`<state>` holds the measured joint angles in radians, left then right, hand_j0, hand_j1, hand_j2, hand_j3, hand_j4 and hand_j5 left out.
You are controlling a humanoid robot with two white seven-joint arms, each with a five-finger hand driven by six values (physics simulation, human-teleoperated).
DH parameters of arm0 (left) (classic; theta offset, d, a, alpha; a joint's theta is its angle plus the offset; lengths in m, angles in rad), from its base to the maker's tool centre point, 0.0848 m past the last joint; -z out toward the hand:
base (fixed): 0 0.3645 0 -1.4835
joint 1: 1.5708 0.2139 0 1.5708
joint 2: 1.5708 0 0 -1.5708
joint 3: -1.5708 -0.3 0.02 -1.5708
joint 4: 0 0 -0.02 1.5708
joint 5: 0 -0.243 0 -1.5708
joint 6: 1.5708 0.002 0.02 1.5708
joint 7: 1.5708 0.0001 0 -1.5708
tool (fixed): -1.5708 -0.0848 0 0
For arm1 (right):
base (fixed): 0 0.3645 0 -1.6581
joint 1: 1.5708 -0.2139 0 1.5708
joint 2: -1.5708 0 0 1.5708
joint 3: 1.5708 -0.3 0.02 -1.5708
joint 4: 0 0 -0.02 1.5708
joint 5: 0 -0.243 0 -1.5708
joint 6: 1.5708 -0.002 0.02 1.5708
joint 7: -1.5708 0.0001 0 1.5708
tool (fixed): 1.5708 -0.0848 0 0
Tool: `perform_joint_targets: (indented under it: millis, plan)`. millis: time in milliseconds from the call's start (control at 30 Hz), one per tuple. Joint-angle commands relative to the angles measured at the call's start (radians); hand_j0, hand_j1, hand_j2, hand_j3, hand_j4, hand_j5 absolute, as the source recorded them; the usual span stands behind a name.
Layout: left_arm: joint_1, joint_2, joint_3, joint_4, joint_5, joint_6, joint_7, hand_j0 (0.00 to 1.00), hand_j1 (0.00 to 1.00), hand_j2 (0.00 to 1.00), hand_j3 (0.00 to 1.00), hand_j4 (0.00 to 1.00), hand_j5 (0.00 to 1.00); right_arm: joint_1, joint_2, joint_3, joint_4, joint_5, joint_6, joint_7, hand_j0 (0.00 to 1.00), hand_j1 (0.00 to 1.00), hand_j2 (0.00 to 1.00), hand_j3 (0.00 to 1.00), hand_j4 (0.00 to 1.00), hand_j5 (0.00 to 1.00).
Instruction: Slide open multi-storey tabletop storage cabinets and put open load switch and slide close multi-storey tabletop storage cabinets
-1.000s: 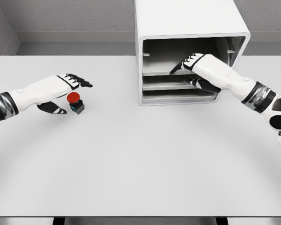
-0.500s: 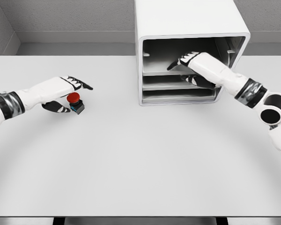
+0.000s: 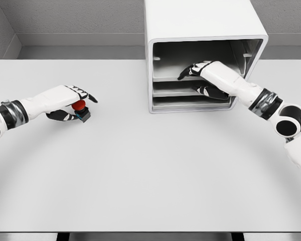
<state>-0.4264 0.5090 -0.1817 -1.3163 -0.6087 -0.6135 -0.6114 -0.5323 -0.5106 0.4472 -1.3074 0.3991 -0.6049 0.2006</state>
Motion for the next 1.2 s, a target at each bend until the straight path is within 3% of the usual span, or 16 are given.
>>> perform_joint_targets:
  millis: [0,367,567,867,1167]
  plan:
    - [0.0,0.0,-0.001,0.003,0.006,0.003,0.001,0.74,0.74,0.74,0.74,0.74,0.74,0.0,-0.002,0.008,-0.004,0.024,-0.006,0.008,0.64,0.64,0.64,0.64,0.64,0.64]
    - [0.0,0.002,0.002,0.003,-0.016,0.003,0.001,0.56,0.56,0.56,0.56,0.56,0.56,0.043,-0.109,-0.002,-0.13,-0.006,-0.006,0.002,0.64,0.64,0.64,0.64,0.64,0.64]
    - [0.0,0.002,0.004,-0.004,-0.016,0.003,0.001,0.46,0.46,0.46,0.46,0.46,0.46,0.066,-0.141,-0.004,-0.159,-0.022,-0.006,0.002,0.64,0.64,0.64,0.64,0.64,0.64]
    - [-0.002,0.003,0.015,-0.017,-0.013,0.003,0.001,0.39,0.39,0.39,0.39,0.39,0.39,0.11,-0.204,-0.007,-0.227,-0.045,-0.006,0.002,0.64,0.64,0.64,0.64,0.64,0.64]
    - [-0.002,0.005,0.031,-0.126,-0.011,0.003,0.001,0.37,0.37,0.37,0.37,0.37,0.37,0.16,-0.235,-0.044,-0.296,-0.059,-0.006,0.003,0.64,0.64,0.64,0.64,0.64,0.64]
